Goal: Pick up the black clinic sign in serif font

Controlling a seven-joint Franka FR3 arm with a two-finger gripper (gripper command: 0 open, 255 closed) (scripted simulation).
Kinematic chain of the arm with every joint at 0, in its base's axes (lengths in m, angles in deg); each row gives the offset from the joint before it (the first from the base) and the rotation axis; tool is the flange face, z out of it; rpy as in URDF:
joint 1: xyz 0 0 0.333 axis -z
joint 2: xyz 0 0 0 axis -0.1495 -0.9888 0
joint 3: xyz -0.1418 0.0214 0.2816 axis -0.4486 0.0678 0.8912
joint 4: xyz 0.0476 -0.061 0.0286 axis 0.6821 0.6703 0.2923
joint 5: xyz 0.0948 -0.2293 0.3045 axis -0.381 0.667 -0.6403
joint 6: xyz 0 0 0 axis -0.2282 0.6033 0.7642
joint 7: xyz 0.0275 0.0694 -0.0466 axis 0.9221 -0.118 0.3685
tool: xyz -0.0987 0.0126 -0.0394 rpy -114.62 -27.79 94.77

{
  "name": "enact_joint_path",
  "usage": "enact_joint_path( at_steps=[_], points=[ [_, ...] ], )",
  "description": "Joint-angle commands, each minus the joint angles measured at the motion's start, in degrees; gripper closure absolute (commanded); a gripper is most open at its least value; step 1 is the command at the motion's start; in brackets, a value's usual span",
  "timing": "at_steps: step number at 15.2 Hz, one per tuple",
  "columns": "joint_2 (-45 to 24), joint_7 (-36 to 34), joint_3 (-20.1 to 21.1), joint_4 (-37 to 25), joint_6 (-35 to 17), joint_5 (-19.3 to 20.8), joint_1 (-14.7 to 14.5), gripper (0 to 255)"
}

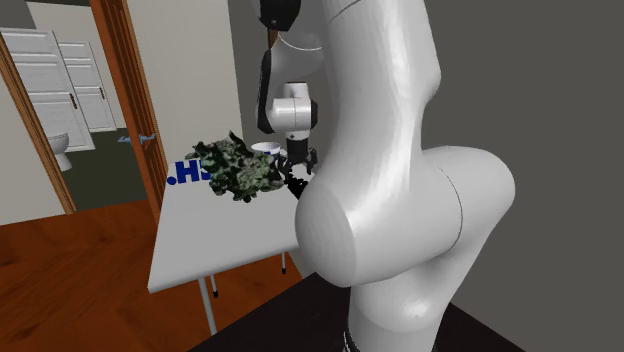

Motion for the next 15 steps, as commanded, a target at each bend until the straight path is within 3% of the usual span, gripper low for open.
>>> enact_joint_path(
  at_steps=[1, 10, 11, 15],
  points=[
    [-2.37, 0.50, 0.30, -2.93, 0.06, -0.63, 0.84, 0],
    [-6.70, 1.31, 1.47, -3.23, -3.95, -1.96, 1.72, 0],
    [-6.69, 1.31, 1.46, -3.22, -3.95, -1.95, 1.71, 255],
    [-6.73, 1.32, 1.47, -3.25, -3.95, -1.96, 1.73, 255]
  ],
)
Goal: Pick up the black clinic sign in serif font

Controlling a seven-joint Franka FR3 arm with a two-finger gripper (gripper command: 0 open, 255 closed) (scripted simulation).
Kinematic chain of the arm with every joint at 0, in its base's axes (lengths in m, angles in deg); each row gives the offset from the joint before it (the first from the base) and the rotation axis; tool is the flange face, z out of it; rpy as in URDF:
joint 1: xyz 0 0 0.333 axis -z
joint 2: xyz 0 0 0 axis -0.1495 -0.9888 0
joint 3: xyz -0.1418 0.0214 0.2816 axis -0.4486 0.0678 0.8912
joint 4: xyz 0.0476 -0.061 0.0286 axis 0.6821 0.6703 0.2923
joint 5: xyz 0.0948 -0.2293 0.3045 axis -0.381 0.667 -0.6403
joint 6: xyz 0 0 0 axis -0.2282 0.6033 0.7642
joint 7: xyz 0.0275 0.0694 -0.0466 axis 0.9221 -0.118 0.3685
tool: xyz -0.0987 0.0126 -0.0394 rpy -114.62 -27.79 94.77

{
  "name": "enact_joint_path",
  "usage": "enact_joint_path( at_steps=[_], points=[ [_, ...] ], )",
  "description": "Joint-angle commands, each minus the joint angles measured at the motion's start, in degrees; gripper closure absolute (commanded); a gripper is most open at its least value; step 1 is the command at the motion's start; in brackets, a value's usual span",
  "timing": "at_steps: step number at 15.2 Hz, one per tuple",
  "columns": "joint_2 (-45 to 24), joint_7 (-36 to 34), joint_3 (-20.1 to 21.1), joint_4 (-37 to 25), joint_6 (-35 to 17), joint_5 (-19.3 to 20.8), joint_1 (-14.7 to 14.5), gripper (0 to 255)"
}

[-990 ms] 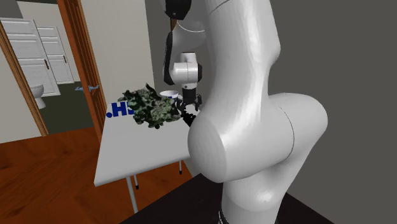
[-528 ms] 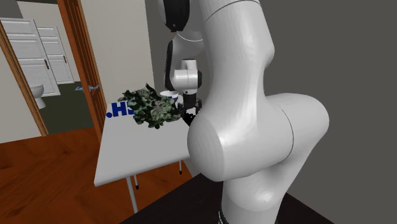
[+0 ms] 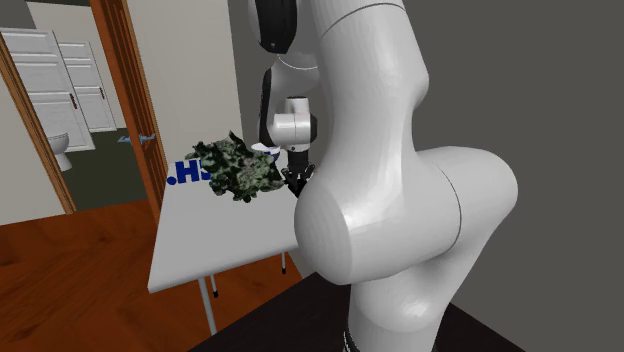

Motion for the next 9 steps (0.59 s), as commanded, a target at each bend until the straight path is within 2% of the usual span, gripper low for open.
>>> enact_joint_path(
  at_steps=[1, 9],
  points=[
    [-0.05, 0.01, 0.01, 0.00, -0.02, 0.01, 0.00, 255],
    [2.31, -0.41, -0.64, 0.27, 2.06, 0.70, -0.49, 255]
  ],
)
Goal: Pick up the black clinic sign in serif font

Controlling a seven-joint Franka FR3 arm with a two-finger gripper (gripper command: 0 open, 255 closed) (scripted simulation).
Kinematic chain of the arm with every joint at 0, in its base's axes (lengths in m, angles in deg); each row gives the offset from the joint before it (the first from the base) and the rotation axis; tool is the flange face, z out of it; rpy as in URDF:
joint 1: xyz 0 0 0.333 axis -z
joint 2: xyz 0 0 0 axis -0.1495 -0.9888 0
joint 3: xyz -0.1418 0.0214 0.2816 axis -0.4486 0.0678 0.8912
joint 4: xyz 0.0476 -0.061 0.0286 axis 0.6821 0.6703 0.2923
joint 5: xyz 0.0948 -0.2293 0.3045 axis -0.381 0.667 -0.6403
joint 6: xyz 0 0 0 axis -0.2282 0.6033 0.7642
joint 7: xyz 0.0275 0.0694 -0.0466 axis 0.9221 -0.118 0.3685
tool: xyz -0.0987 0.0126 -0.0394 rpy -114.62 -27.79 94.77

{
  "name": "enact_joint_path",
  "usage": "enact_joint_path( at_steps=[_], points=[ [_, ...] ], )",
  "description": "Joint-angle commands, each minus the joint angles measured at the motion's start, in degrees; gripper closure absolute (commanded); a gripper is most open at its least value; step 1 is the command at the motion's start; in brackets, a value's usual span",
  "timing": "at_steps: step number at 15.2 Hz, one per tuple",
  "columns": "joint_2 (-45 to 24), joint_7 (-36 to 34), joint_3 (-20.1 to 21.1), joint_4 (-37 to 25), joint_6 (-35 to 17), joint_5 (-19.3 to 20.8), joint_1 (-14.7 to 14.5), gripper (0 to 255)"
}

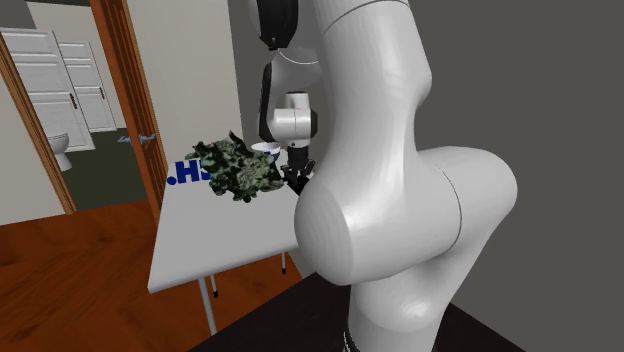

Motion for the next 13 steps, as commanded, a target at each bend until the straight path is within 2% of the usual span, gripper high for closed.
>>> enact_joint_path(
  at_steps=[1, 13],
  points=[
    [1.10, -0.25, -0.32, -0.09, 1.17, 0.37, -0.25, 255],
    [6.47, -1.36, -1.70, -0.50, 6.87, 2.21, -1.27, 255]
  ],
)
